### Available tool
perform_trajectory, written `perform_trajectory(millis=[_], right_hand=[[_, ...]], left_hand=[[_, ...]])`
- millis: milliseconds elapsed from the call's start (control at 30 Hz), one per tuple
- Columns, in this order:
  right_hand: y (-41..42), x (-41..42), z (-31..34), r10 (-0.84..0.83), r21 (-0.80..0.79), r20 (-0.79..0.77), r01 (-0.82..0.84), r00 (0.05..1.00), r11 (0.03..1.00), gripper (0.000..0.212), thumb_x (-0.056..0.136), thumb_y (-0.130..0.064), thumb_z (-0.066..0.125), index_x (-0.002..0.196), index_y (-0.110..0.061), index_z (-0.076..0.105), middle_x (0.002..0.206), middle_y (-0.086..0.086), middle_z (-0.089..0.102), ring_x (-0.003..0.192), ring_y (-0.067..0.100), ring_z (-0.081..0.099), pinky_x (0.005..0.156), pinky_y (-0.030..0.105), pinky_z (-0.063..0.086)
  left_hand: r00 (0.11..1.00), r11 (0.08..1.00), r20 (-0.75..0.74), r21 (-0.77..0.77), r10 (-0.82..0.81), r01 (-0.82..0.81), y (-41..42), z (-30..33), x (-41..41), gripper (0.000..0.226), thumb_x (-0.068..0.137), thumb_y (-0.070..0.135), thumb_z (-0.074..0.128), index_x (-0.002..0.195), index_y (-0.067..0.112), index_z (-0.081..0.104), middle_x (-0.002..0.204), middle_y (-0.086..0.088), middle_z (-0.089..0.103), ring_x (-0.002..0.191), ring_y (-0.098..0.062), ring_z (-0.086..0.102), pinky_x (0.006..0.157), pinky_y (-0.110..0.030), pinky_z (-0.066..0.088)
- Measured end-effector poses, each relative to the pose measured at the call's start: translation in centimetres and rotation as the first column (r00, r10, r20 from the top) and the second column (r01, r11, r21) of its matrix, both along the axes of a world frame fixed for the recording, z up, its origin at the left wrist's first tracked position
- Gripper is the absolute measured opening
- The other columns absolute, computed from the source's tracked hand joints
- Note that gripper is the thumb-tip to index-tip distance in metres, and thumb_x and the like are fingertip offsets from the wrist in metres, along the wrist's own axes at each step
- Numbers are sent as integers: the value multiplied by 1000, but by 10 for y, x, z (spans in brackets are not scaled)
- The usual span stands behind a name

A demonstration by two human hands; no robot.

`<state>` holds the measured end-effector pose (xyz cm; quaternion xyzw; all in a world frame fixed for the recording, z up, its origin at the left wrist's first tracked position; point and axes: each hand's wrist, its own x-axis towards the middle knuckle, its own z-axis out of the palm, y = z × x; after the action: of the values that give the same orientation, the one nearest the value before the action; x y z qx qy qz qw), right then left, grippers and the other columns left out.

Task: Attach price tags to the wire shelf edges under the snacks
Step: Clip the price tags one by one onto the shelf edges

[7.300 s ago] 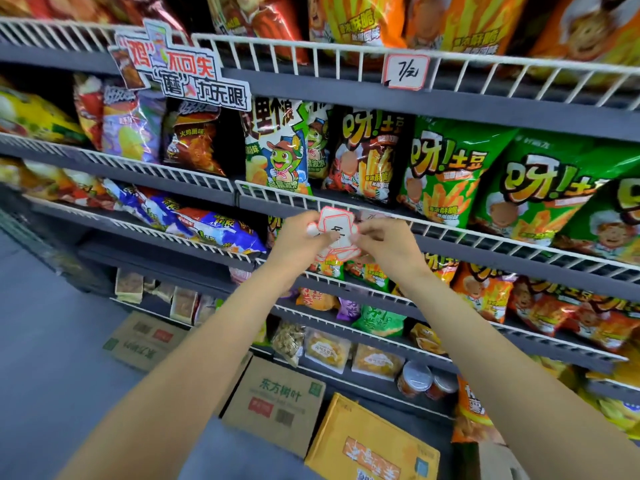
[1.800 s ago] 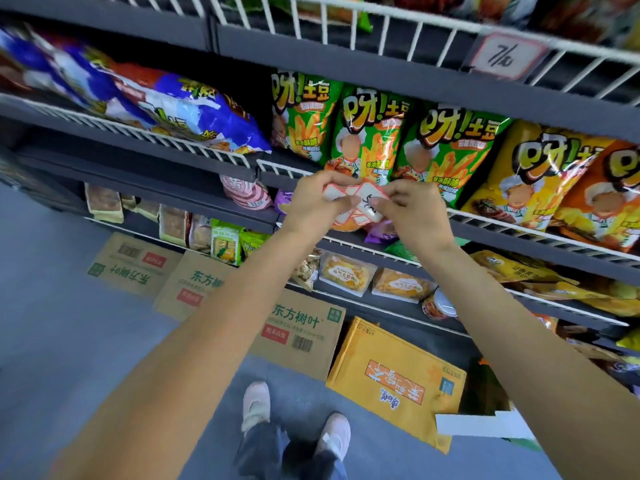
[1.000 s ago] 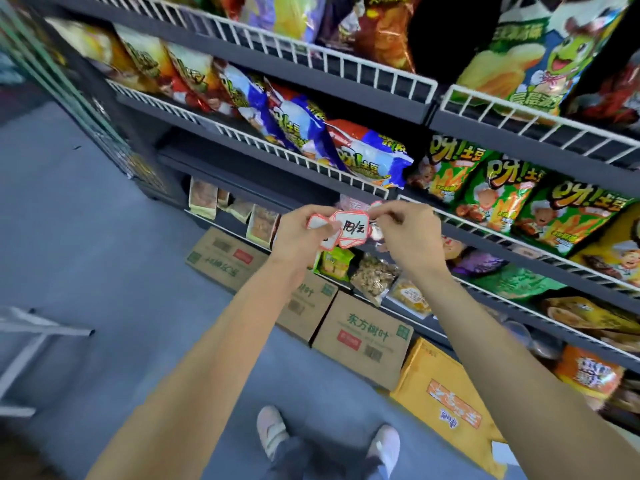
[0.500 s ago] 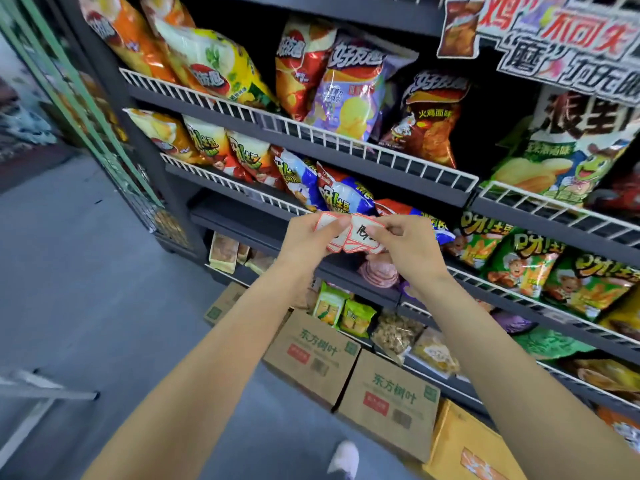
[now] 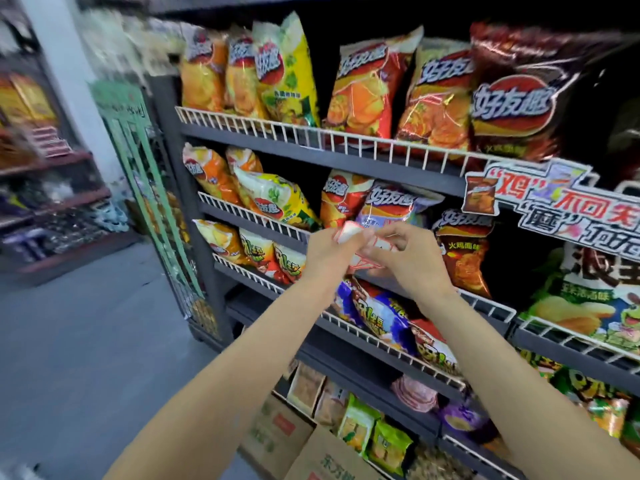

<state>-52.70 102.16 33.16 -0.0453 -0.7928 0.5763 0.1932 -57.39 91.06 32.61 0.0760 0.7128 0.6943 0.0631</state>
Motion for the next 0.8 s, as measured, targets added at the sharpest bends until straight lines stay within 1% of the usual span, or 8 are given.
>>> perform_trajectory(millis=[100,200,267,400,533,667,733,800], right_hand=[[-2,-17,16,-46,93,-11,47,999,995,17,73,-17,78,81,-22,64,99,4,68,87,23,67,75,42,57],[-7,-29,33,-52,7,-2,52,999,999,20,77,-5,74,78,-19,60,108,8,63,73,18,69,60,29,59],[-15,-38,45,-24,-42,-16,23,1000,999,20,77,1,72,79,-14,59,104,11,63,64,14,67,53,22,56],[-40,-64,69,-35,-38,-74,32,997,999,16,77,-8,74,87,-7,62,98,13,64,65,16,67,54,21,56],[-70,-95,90,-64,-77,-116,55,991,996,22,78,-14,75,89,-1,63,77,10,59,54,7,65,54,23,56],[-103,-123,98,-73,-115,-116,60,991,992,15,82,-5,69,93,4,63,94,27,65,61,14,68,49,18,52],[-117,-135,97,-64,-121,-103,52,993,991,4,84,-3,66,85,-3,63,96,29,65,69,21,67,53,20,55],[-129,-146,95,-55,-126,-86,44,995,991,8,85,-1,64,82,-8,63,90,23,66,72,23,66,57,23,58]], left_hand=[[994,997,-89,-54,-57,53,-8,15,-13,28,91,38,56,84,10,58,81,-8,49,72,-18,48,66,-30,42],[979,985,-138,-113,-148,133,-23,34,-29,25,98,27,47,81,12,55,89,-7,49,81,-24,59,86,-40,52],[964,975,-189,-157,-188,159,-36,46,-44,20,98,18,48,92,5,62,92,-11,55,93,-32,63,91,-42,53],[941,979,-280,-134,-189,156,-67,73,-76,25,96,9,50,96,-13,62,89,-23,62,88,-28,62,76,-26,58],[949,988,-281,12,-146,155,-98,100,-104,16,91,7,58,101,-1,68,92,-14,70,76,-13,67,66,-17,56],[954,979,-262,104,-145,178,-125,102,-140,7,87,8,64,91,5,68,77,-2,66,62,-4,63,58,-14,52],[952,978,-260,87,-161,189,-136,97,-157,12,86,11,66,94,3,70,78,-4,67,65,-7,63,58,-15,50],[947,973,-257,69,-194,219,-147,94,-171,10,85,13,67,91,4,70,83,-8,68,66,-8,63,58,-15,50]])
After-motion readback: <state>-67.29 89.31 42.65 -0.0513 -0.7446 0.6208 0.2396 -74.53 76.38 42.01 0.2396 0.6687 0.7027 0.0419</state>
